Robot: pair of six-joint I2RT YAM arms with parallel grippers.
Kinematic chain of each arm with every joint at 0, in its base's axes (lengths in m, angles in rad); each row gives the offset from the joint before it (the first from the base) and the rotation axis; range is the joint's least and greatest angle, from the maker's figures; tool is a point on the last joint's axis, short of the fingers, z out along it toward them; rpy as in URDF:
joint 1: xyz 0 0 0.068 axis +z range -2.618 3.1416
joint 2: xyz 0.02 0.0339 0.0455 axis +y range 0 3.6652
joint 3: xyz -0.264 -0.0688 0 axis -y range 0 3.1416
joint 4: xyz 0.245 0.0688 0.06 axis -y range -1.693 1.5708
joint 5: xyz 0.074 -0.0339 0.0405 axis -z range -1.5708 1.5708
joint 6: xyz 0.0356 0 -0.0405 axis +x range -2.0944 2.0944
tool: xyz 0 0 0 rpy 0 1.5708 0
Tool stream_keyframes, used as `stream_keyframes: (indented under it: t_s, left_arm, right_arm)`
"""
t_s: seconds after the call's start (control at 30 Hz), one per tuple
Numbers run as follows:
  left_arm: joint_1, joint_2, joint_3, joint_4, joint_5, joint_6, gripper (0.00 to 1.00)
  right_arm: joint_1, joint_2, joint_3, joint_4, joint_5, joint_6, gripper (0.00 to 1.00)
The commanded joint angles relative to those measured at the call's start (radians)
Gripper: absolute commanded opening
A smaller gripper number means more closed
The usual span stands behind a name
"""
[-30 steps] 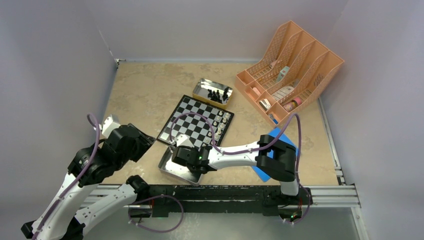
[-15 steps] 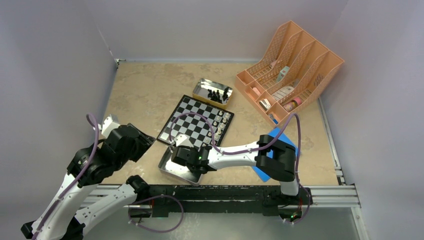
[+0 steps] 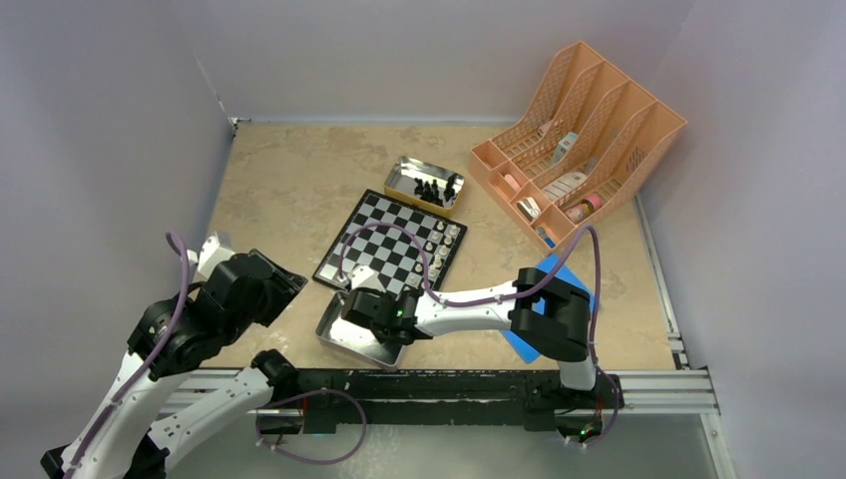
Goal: Set up the chess pieces on the board
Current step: Pick up the chess piece from the storage box.
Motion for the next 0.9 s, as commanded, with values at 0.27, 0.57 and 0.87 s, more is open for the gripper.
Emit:
stream_keyframes:
  t_s: [0.27,0.57,0.87]
  left_arm:
    - [0.001,-0.027,0.030,-0.033,0.000,0.025,0.46]
    - [0.000,-0.051,0.069,-0.044,0.001,0.075,0.45]
    - [0.001,-0.092,0.097,-0.056,-0.023,0.049,0.45]
  right_arm:
    - [-0.008,-0.085,0.093,0.005,-0.014,0.068,0.30]
    - [-0.008,-0.151,0.080,-0.035,0.016,-0.002,0.29]
    - [-0.004,-0.190,0.050,0.070,0.030,-0.329,0.28]
